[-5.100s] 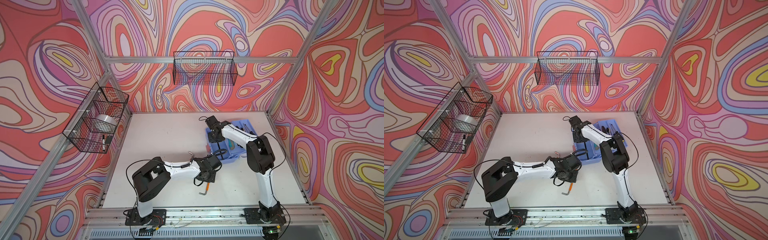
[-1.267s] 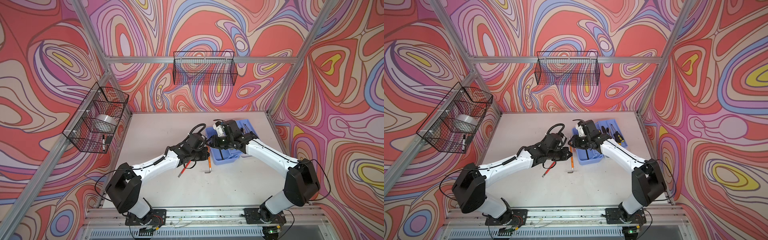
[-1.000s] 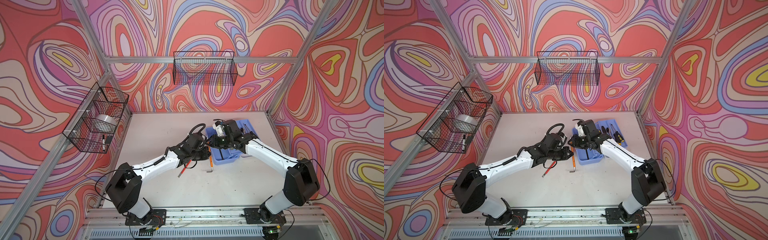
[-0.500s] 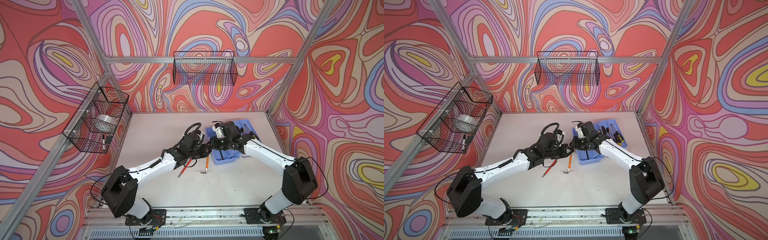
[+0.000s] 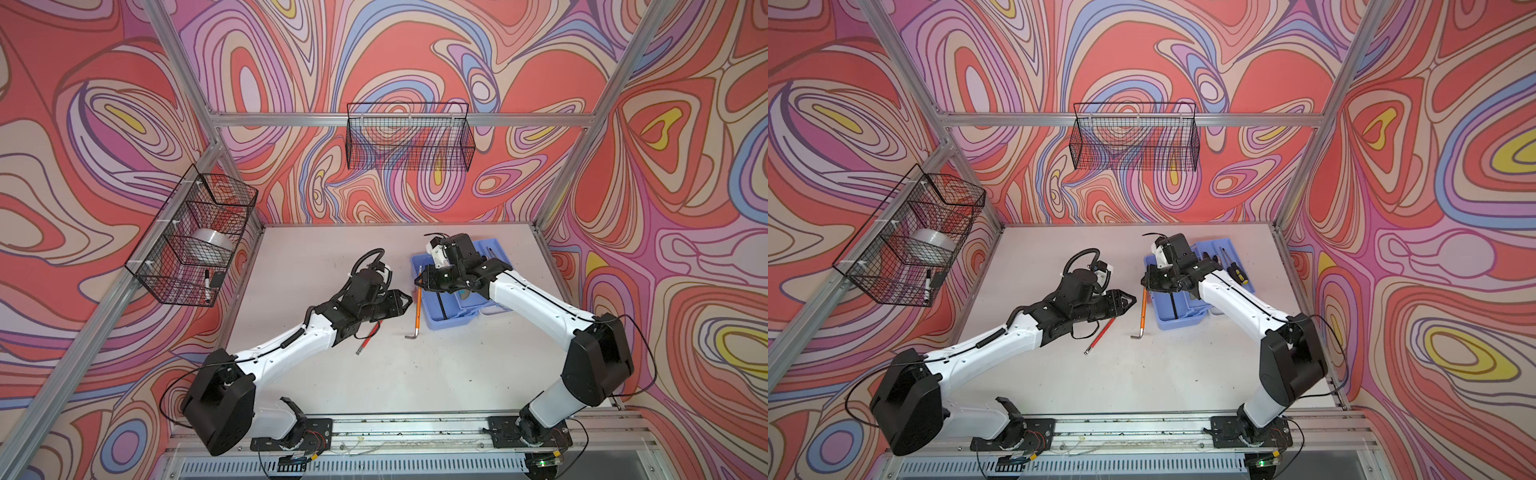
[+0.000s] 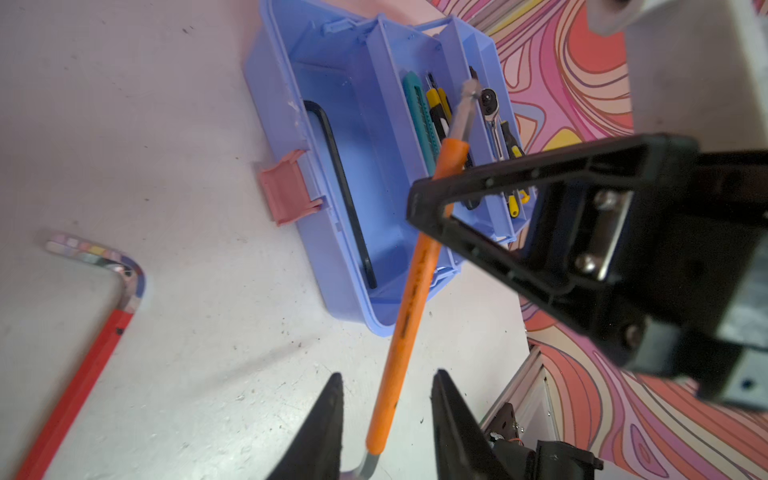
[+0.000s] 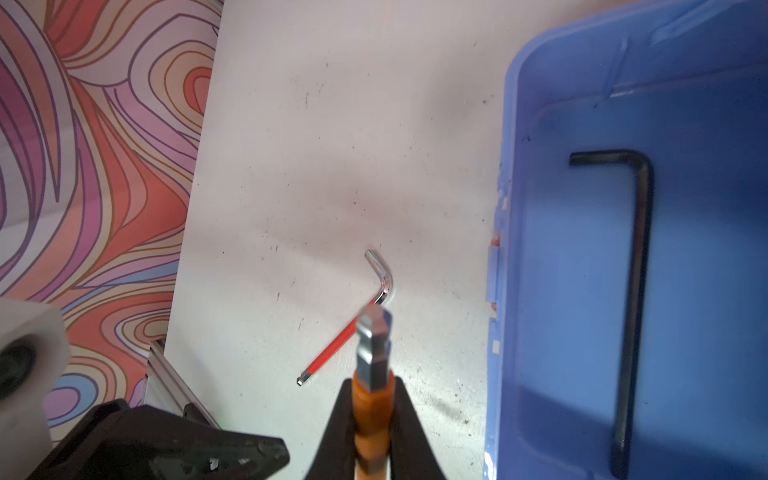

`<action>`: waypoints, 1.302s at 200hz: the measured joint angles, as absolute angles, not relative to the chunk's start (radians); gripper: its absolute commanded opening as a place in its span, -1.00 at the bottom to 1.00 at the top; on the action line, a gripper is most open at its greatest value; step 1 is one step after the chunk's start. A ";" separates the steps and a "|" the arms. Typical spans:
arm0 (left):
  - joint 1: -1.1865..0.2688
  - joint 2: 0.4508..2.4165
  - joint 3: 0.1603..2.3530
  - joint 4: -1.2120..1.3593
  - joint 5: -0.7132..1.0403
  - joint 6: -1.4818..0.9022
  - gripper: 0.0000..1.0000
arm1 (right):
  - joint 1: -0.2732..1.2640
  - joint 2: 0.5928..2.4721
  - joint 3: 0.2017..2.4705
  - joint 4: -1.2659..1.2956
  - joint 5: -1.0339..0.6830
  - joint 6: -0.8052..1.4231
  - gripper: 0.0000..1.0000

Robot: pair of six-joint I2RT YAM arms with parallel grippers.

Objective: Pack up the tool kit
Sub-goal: 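Close the right gripper on the orange hex key while the left gripper opens, then lower the orange key into the box with right while left moves to red key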

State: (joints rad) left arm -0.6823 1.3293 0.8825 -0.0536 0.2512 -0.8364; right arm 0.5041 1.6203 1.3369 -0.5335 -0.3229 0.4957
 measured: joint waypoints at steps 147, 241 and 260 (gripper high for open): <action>-0.660 1.251 0.738 -0.492 -0.051 -0.664 0.52 | 0.388 1.860 1.701 -0.824 -0.263 0.260 -0.97; -0.660 1.353 0.726 -0.498 -0.044 -0.624 0.12 | 0.353 2.018 1.814 -0.915 -0.229 0.181 -0.97; -0.660 1.367 0.726 -0.496 -0.033 -0.620 0.10 | 0.353 2.043 1.814 -0.918 -0.231 0.177 -0.97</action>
State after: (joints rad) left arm -0.6601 1.3666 0.7258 -0.4961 -0.0334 -0.6197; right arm 0.3534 2.0430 1.8141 -0.9176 -0.2306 0.1768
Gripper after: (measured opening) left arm 0.559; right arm 0.123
